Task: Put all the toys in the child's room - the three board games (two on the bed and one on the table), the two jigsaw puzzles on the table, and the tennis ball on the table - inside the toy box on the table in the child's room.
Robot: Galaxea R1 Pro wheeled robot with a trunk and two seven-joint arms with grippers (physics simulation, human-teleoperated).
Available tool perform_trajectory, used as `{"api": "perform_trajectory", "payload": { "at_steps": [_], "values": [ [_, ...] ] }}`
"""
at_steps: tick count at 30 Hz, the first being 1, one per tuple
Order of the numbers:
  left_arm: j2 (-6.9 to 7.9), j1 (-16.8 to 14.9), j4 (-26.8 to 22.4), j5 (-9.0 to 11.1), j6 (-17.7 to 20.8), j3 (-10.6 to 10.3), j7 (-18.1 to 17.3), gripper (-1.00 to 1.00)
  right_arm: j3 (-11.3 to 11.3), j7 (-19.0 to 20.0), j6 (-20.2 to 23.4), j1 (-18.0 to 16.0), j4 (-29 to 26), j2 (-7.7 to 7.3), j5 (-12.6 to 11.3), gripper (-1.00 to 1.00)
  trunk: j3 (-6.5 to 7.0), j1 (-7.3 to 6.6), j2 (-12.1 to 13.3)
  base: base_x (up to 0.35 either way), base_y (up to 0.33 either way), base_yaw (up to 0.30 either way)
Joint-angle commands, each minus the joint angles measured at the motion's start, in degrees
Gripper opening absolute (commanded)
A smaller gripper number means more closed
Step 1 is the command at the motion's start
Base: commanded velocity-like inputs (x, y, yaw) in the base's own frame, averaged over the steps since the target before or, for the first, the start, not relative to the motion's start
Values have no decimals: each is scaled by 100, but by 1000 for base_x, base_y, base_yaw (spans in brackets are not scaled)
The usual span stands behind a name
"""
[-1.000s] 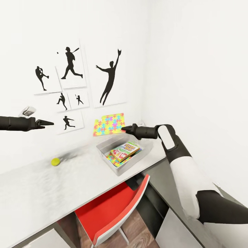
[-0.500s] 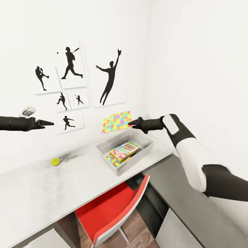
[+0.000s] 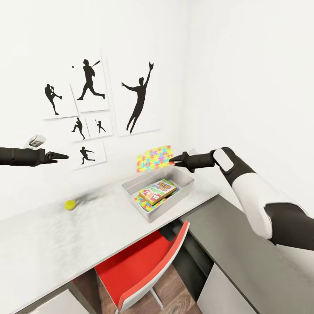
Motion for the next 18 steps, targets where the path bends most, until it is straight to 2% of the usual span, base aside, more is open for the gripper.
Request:
{"api": "perform_trajectory", "payload": {
  "at_steps": [1, 2, 4, 7, 14, 18],
  "values": [
    [-3, -8, -3, -59, 56, 7, -54, 100, 393, 286, 0, -58, 44, -21, 65, -100, -13, 4, -13, 0, 0, 0],
    [-3, -6, -3, -58, 56, 6, -54, 100, 548, 403, 0, -83, 60, -28, 81, -100, -13, 4, -13, 0, 0, 0],
    [-3, -2, -3, -57, 56, 3, -54, 100, 1054, 889, 0, -164, 102, -45, 122, -100, -13, 4, -13, 0, 0, 0],
    [-3, 0, -3, -57, 56, 1, -54, 100, 1341, 1272, 0, -199, 137, -93, 142, -100, -13, 4, -13, 0, 0, 0],
    [-10, 1, -3, -56, 56, 0, -54, 100, 1602, 1565, 0, -186, 218, -236, 158, -100, -13, 4, -13, 0, 0, 0],
    [-20, 46, -3, -53, 53, 0, -54, 100, 1885, 1610, 0, -169, 278, -332, 140, -100, -13, 4, -13, 0, 0, 0]
  ]
}}
